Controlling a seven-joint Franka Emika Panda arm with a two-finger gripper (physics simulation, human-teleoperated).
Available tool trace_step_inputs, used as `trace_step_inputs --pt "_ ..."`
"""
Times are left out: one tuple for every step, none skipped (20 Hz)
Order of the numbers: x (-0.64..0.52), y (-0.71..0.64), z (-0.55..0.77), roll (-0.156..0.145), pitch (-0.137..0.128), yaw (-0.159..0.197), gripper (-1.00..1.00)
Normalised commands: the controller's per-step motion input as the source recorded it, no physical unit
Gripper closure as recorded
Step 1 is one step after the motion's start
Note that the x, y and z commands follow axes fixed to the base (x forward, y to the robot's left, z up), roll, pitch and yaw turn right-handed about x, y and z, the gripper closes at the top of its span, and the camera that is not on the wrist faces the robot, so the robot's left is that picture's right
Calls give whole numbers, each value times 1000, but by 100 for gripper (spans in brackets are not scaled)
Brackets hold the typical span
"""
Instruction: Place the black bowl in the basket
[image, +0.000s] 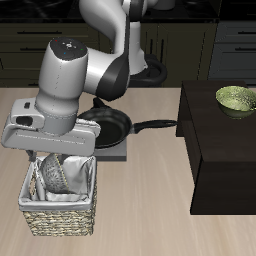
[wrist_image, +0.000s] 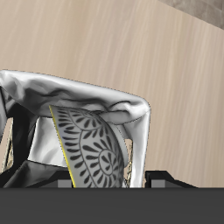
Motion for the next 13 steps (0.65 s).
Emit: trace_step_inputs --pt "-144 114 -155 44 22 12 -100" --pt "-54 128 40 71 -11 10 -100" --pt "-54 32 55 16 -15 23 -100" --pt "-56 115 27 38 5 -24 -100" --pt "-11 163 85 79 -27 47 -100" --pt "-354 157 237 -2 -15 -6 -100" --pt "-168 129 294 58 -52 -8 -100" --pt "-56 26 222 37 -41 -19 -100" --pt "-246 75 308 31 -23 -67 -100" --pt "-460 207 411 64 -73 -26 -100" --pt "-275 60 365 -66 -136 69 -100" --pt "-168 79 202 -43 -4 -21 -100" --pt "-484 357 361 187 -74 67 -100"
